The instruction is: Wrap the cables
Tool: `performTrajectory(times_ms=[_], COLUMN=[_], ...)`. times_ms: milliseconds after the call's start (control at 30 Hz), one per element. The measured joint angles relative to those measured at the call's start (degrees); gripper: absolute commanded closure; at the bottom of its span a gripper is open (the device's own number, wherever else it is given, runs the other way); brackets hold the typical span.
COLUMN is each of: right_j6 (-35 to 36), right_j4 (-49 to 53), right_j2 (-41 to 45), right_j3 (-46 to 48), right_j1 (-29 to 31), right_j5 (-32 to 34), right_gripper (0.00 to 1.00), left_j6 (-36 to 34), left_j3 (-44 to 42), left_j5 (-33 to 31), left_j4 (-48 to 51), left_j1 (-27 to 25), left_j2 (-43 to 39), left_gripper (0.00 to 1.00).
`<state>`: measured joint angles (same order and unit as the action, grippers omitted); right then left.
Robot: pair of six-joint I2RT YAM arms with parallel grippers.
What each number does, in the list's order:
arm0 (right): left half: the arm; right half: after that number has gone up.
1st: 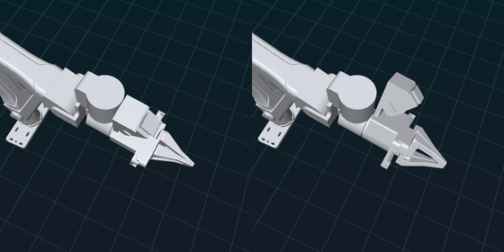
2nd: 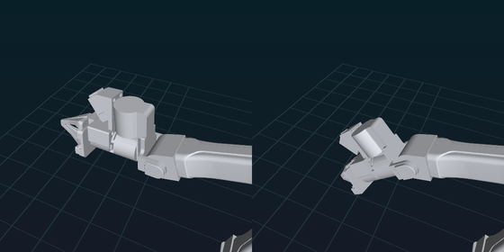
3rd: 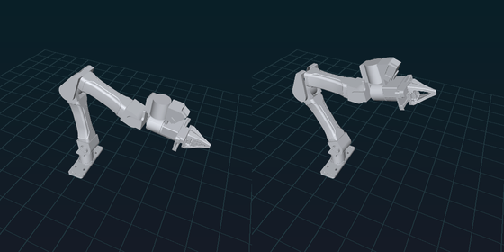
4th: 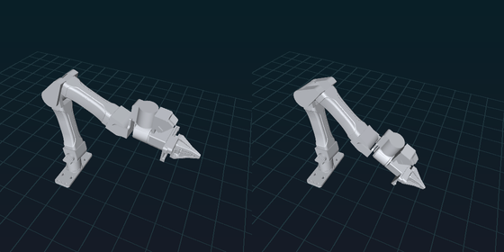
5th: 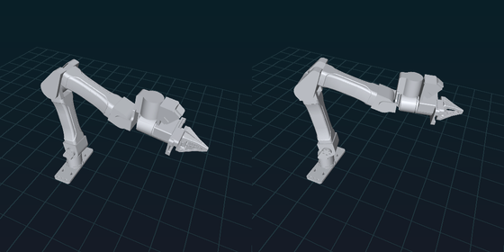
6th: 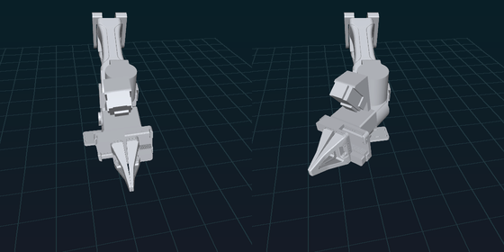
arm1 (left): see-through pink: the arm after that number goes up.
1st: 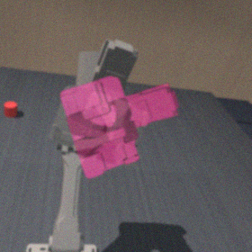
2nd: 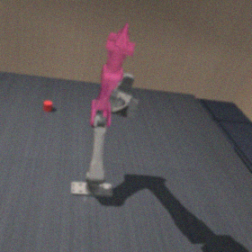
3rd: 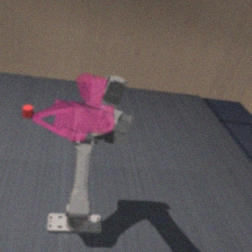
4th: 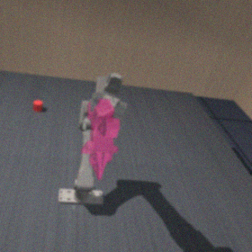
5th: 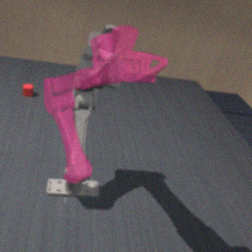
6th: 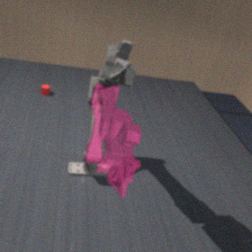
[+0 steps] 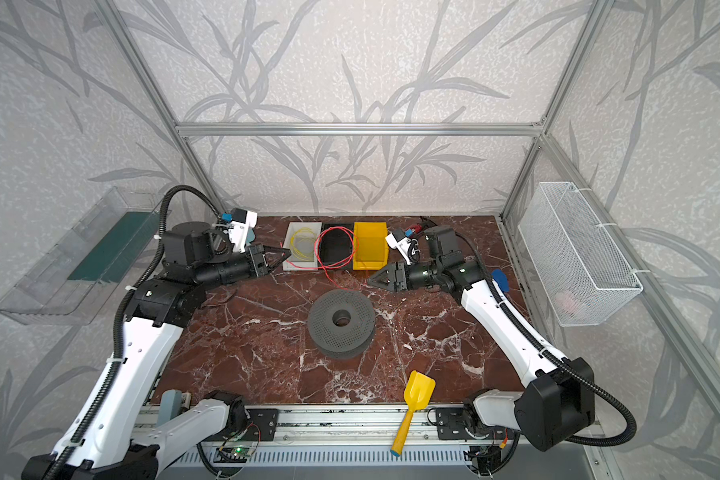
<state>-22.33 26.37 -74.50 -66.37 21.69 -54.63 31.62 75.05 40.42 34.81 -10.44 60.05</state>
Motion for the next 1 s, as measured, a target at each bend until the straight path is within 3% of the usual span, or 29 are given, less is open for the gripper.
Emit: performTrajectory(times_ms=[167, 367, 500, 600, 767, 1000], right_j6=[1.68, 5.05, 5.22, 5.97, 7.43, 3.96], right_j4=[1.03, 2.86, 2.05, 0.35, -13.73, -42.01], right_j2=[7.82, 10.62, 7.13, 6.23, 8.98, 5.29], right_j3=[2.36, 5.11, 7.58, 8.66, 14.64, 24.37], right_j1=[-3.10, -6.78, -6.27, -1.62, 8.87, 11.78], right_j5=[4.81, 18.75, 19.32, 20.00, 20.85, 24.11], right_gripper=[0.29, 0.26, 0.25, 0.25, 0.24, 0.23], left_j6=[2.71, 6.80, 8.61, 10.51, 16.92, 27.21], left_j3=[2.51, 2.54, 2.58, 2.60, 2.60, 2.58], left_j5=[2.93, 9.29, 12.17, 12.76, 11.87, 9.35], left_j4=[-1.14, -4.87, -7.26, -8.74, -13.20, -20.87], left_j1=[0.00, 0.00, 0.00, 0.00, 0.00, -0.07], left_j2=[2.54, 4.22, 4.20, 4.20, 4.20, 3.65], left_gripper=[1.00, 1.00, 1.00, 1.00, 1.00, 1.00])
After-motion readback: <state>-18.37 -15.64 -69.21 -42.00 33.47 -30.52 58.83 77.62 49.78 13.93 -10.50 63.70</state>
